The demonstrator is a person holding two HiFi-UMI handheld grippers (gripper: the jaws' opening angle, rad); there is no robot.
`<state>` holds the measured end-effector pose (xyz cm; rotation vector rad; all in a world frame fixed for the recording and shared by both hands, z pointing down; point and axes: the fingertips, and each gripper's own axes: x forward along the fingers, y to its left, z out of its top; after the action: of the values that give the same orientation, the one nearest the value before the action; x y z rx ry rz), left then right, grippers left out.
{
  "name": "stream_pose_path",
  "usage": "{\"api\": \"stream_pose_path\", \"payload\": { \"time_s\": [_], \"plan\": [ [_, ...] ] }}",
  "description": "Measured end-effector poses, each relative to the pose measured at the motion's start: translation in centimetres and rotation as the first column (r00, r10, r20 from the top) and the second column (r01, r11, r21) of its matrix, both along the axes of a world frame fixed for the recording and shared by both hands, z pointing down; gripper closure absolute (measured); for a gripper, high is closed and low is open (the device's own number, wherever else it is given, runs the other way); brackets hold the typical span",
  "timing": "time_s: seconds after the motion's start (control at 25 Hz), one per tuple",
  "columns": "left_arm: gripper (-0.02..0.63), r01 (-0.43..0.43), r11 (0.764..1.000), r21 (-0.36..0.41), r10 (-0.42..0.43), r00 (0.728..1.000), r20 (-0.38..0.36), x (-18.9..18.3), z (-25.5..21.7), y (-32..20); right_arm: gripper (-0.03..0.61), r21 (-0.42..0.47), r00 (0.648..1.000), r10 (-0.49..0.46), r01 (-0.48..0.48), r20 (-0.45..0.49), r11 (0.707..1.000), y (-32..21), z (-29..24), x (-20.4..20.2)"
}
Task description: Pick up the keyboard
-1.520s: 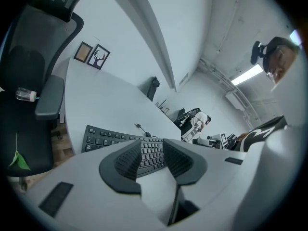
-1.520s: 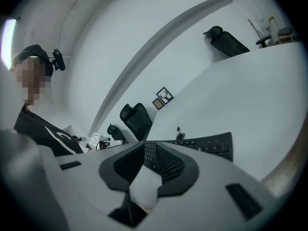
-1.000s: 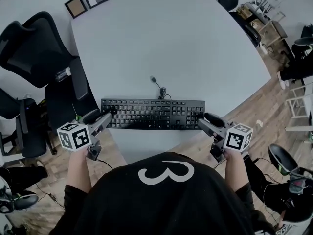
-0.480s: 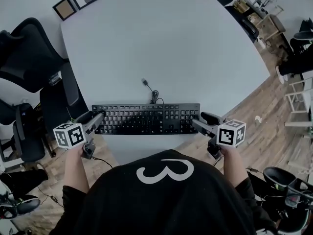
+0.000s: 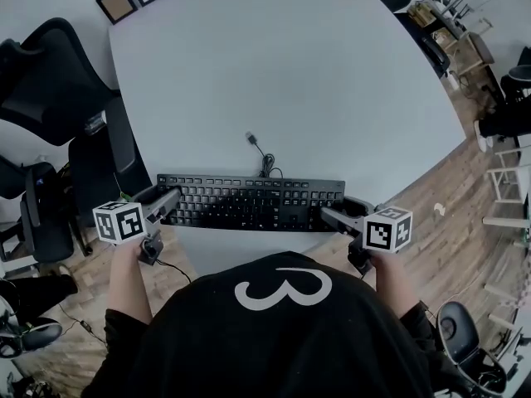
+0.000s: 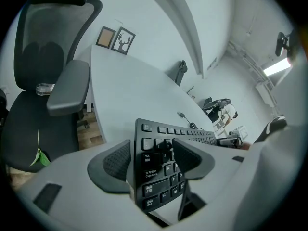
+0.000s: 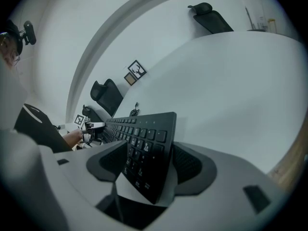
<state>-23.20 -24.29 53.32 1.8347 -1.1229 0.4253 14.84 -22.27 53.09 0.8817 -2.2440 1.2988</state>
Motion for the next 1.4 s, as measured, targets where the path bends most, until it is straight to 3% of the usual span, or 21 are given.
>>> {"api": "stream_pose_path", "payload": {
  "time_s": [0.16,0.4,0.68,1.4],
  "plan": [
    [0.341,0.024,1.000,-0.003,-0.024,0.999,-0.029,0.15,-0.05,0.05,0.288,0.006,0.999,0.036,-0.036,0.026,0.999,-0.04,-0.11,0.09],
    [0.342,-0.004,1.000,-0.011,0.004,1.000,-0.017,0.52,0.02,0.33,0.291,-0.018,0.997,0.058,-0.057,0.041,0.998,-0.17,-0.15,0.13],
    [0.361,0.020,1.000,0.003,-0.020,0.999,-0.036,0.49,-0.05,0.08,0.364,-0.005,0.997,0.045,-0.045,-0.066,0.999,-0.38,0.41,0.48],
    [0.368,0.056,0.998,0.001,-0.056,0.998,-0.043,0.58,-0.09,0.06,0.387,-0.029,0.998,0.039,-0.040,-0.049,0.999,-0.49,0.65,0.63]
  ]
}}
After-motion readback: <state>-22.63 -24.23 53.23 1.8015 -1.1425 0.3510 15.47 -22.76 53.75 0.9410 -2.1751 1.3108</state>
